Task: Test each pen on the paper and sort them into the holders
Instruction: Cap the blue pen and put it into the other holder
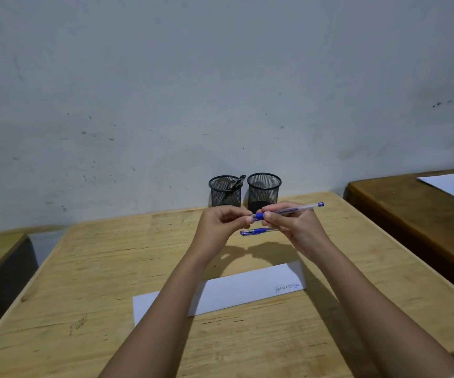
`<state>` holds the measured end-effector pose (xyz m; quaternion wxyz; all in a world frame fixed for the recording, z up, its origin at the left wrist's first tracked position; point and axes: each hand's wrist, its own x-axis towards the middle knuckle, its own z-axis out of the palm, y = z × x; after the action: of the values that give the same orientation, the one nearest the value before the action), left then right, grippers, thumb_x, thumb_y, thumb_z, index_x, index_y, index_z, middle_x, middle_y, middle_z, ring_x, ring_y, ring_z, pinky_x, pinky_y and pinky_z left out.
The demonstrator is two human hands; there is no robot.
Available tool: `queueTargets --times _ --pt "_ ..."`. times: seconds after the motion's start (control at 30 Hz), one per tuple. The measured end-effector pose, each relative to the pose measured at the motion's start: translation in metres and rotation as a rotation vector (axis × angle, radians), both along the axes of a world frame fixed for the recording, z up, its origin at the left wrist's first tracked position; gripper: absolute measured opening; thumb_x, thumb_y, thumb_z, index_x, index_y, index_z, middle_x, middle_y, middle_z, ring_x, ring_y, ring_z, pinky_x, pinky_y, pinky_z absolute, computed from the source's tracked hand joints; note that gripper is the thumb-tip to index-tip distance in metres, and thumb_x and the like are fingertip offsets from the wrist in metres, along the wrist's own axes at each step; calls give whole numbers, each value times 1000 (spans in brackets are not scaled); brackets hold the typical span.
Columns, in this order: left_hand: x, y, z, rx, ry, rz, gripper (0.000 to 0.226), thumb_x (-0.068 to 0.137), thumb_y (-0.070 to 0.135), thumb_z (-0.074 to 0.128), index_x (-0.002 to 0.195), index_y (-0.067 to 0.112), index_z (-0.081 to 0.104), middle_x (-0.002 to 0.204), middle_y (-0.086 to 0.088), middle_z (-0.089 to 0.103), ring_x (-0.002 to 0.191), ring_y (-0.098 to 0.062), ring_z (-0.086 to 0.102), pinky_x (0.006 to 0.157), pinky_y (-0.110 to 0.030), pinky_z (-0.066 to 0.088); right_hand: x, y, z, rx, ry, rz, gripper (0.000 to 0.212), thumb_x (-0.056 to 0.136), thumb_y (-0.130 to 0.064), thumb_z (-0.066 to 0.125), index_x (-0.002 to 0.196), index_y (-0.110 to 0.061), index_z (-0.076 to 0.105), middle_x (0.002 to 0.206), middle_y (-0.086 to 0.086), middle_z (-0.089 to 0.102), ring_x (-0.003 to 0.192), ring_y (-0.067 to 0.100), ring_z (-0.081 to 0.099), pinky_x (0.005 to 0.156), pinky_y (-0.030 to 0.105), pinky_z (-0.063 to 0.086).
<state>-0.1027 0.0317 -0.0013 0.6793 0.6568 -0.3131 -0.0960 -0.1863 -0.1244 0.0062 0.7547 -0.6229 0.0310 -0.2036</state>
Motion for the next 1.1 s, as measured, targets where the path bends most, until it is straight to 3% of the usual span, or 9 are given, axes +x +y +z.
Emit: queueTargets --times 0.13,0.3,0.43,0.6,0.73,0.83,0.93,1.0,1.1 --pt "0 -6 3 66 -48 -20 12 75 5 74 87 6 73 82 -8 72 74 -9 66 74 -21 53 -9 -13 5 -134 45 44 25 62 -13 74 86 -6 72 88 20 71 77 22 69 70 23 55" --pt "13 -8 13 190 -152 15 11 74 8 76 82 15 75 76 -1 72 69 -4 66 71 -15 51 -22 -37 6 -204 48 -40 27 63 -17 75 89 -9 75 89 12 75 88 22 70 73 23 53" --pt "23 -9 15 287 -170 50 13 72 11 78 84 13 75 79 1 73 73 -5 66 74 -17 51 -25 -47 -5 -385 106 -123 20 66 -1 78 74 -19 77 77 1 76 76 11 70 73 20 54" --pt "20 -43 34 188 -171 56 19 72 8 78 90 12 73 79 0 72 73 -4 66 70 -14 50 -19 -53 -6 -682 193 -114 22 69 2 77 78 -17 71 76 4 72 70 10 69 63 16 53" --pt "19 -72 44 55 -137 120 21 82 22 69 101 12 70 92 -1 72 90 -10 67 86 -23 52 -6 -67 -8 -547 146 -271 30 69 5 76 86 -19 68 80 11 69 73 26 68 70 25 58" --pt "28 -85 30 355 -313 243 41 88 35 61 119 8 59 103 -4 64 99 -15 59 84 -27 43 6 -82 -6 -389 99 -359 28 71 5 74 88 -15 63 81 9 65 73 27 67 69 23 57" --pt "38 -96 7 740 -382 170 76 89 39 57 145 5 20 140 -15 40 131 -27 37 104 -34 32 23 -90 1 -175 45 -345 21 76 4 70 89 -7 56 88 13 63 84 28 70 77 30 58" --pt "43 -102 -6 800 -345 136 88 89 42 55 149 6 0 151 -14 24 140 -28 24 112 -37 26 39 -93 6 -66 15 -328 13 82 4 63 86 -4 53 92 16 59 87 29 71 80 33 58" --pt "53 -109 -16 750 -313 185 92 89 44 54 148 7 -6 156 -11 14 144 -25 16 115 -37 22 66 -97 10 -38 8 -334 10 85 1 59 81 -7 54 93 14 57 86 28 71 81 33 58"
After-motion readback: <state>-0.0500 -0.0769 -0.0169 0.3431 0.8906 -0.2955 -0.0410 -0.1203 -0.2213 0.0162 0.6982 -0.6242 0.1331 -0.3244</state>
